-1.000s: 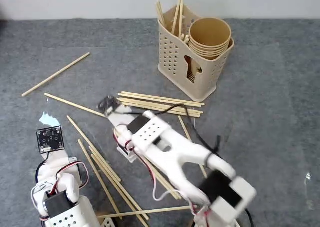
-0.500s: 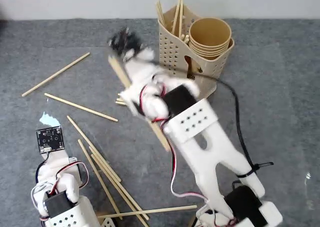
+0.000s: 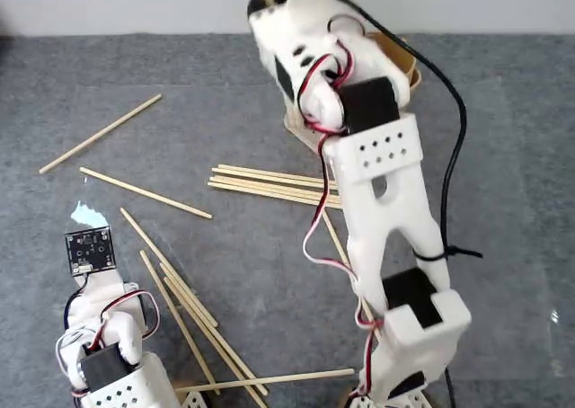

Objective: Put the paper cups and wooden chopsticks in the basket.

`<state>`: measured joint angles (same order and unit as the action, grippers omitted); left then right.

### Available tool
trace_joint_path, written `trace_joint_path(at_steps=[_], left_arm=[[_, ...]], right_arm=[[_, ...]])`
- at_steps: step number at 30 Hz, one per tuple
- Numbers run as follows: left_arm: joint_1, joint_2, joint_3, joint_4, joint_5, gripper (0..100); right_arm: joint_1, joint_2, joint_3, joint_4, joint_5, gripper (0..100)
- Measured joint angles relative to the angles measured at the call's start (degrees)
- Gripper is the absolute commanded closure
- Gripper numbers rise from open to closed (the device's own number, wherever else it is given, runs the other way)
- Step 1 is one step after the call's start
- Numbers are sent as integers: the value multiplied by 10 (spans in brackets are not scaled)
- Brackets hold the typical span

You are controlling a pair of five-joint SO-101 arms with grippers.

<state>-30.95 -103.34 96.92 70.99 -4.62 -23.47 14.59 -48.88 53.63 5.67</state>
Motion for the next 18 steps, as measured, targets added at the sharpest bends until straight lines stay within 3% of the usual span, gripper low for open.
trace_joint_path(at_steps=[9,15,18], left_arm=[[0,0,0,0,0,986],[0,0,0,0,0,986],[0,0,0,0,0,986]], right_arm=[[55,85,-50,-181,0,990],[78,144,-50,-226,42,985],[90,158,-50,-229,53,931]])
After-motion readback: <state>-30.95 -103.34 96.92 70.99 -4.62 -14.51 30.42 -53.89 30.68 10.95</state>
